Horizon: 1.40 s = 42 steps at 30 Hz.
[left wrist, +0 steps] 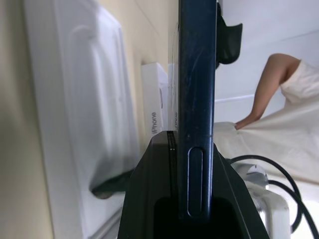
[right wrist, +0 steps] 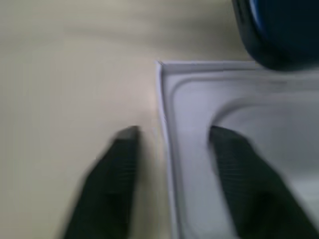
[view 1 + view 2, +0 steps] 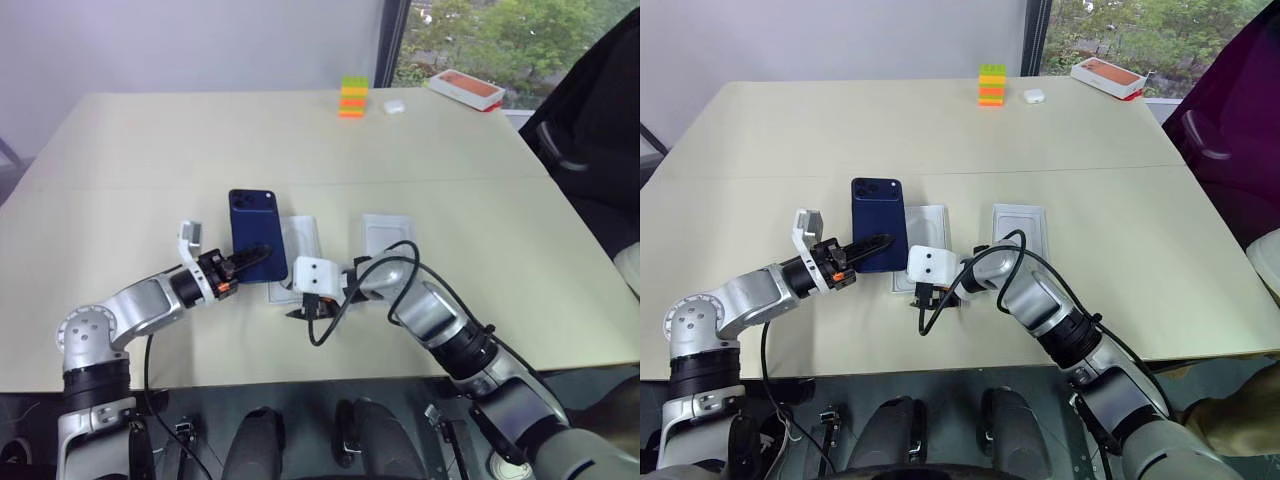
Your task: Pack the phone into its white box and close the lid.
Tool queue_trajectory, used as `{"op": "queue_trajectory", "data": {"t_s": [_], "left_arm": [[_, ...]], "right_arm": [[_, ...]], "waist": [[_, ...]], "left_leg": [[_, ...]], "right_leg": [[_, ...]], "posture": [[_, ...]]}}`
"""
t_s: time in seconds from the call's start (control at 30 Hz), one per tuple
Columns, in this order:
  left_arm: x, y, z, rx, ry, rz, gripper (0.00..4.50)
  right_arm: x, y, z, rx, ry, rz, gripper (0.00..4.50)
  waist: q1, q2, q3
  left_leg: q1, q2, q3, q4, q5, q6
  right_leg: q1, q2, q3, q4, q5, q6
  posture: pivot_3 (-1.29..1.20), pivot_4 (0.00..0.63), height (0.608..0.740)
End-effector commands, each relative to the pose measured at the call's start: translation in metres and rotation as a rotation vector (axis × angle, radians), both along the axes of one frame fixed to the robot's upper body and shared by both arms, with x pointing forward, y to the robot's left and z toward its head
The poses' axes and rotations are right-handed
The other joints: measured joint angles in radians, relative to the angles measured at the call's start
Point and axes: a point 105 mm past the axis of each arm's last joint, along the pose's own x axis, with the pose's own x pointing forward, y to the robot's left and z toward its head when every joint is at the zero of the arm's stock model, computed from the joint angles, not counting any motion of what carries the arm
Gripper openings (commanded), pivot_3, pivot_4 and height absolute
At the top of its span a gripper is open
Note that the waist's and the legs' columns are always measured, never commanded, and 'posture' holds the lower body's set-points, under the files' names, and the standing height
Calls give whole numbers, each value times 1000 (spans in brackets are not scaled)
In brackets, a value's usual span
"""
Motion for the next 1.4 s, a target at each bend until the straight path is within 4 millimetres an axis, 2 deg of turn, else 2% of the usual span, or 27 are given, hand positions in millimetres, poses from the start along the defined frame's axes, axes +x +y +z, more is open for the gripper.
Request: {"op": "queue_trajectory", "data": {"t_s": [0.03, 0.23, 0.33, 0.47, 0.63, 0.9, 0.97, 1.03, 1.2, 1.4], "left_arm": [[-2, -2, 16, -23, -59, -12, 0], [0, -10, 17, -1, -68, -46, 0], [-3, -14, 10, 61, -45, -102, 0], [5, -17, 6, 90, -26, -140, 0], [11, -23, -6, 155, 17, -185, 0], [14, -30, -9, 95, 18, -154, 0], [16, -30, -9, 100, 20, -139, 992], [17, -30, -9, 99, 21, -137, 1699], [16, -33, -4, 107, 14, -155, 4190], [13, -36, 4, 196, -11, -195, 4190]], "right_arm": [[-4, -1, 9, 23, 3, 18, 4297], [-2, -26, 32, 68, 39, 5, 4297], [-2, -41, 40, 80, 64, -3, 4297], [3, -57, 54, 125, 99, -44, 4297], [12, -72, 60, 150, 93, -108, 4297], [24, -84, 62, 170, 74, -183, 4297], [26, -83, 62, 172, 65, -187, 4362], [28, -82, 62, 173, 59, -195, 4362], [32, -82, 61, 173, 48, -202, 4362], [36, -79, 61, 181, 39, -203, 4362]], "waist": [[1, 0, 0], [4, 0, 0], [3, 0, 0], [1, 0, 0], [-1, 0, 0], [1, 0, 0], [1, 0, 0], [-1, 0, 0], [1, 0, 0], [-2, 0, 0]], "left_leg": [[-1, 0, 0, 0, 0, 0], [-4, -1, 0, 0, 0, 0], [-4, -1, 0, 0, 0, 0], [-4, -1, 1, 0, 0, 0], [-4, -1, 3, 0, 0, 0], [-5, -1, 4, 0, 0, 0], [-5, -1, 4, 0, 0, 0], [-5, -1, 4, 0, 0, 0], [-5, -1, 4, 0, 0, 0], [-4, 0, 3, 1, 0, 0]], "right_leg": [[0, 0, 0, -1, 0, 0], [-2, -1, 0, -1, 0, 0], [-3, -1, -1, -1, 0, 0], [-3, 0, -1, -1, 0, 0], [-3, 1, -2, -1, 0, 0], [-4, 0, -1, -1, 0, 1], [-4, 0, -1, -1, 0, 0], [-4, 0, 0, -1, 0, 1], [-4, 0, 0, 0, 0, 1], [-4, 1, 0, 0, 0, 1]], "posture": [[0, 150, 740], [0, 150, 740], [0, 150, 740], [0, 150, 740], [0, 150, 740], [0, 150, 740], [0, 150, 740], [0, 150, 740], [0, 150, 740], [0, 150, 740]]}}
